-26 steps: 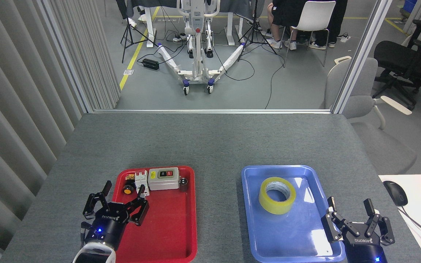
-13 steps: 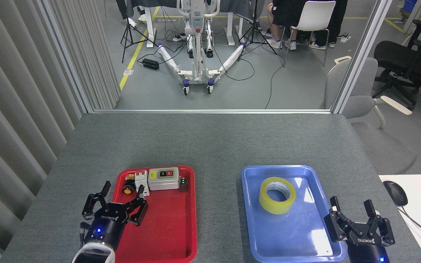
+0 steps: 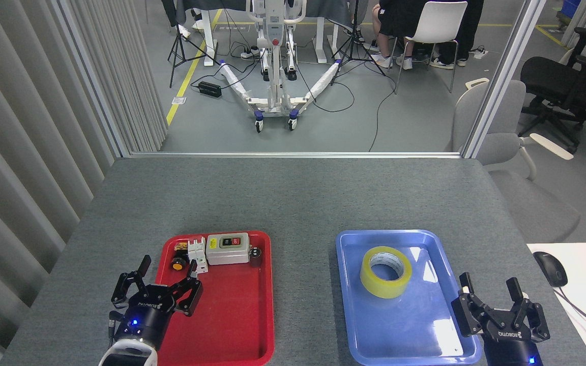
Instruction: Place and move tape with both arms
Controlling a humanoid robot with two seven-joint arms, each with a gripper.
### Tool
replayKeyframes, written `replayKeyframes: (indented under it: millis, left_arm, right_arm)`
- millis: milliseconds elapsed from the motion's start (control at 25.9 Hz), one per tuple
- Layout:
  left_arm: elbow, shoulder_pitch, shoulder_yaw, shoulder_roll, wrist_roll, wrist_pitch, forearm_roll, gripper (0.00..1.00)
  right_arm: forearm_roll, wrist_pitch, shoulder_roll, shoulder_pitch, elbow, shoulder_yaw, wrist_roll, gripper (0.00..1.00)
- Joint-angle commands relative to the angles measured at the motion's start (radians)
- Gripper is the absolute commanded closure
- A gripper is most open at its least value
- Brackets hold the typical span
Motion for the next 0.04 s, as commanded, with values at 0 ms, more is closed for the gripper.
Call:
replayKeyframes:
  millis: [0]
  left_arm:
    - [0.008,0.001,0.011,0.000,0.000,-0.001,0.000,0.00]
  right_arm:
    - [0.000,0.001,0.001,0.000,0.000,0.001,0.004,0.00]
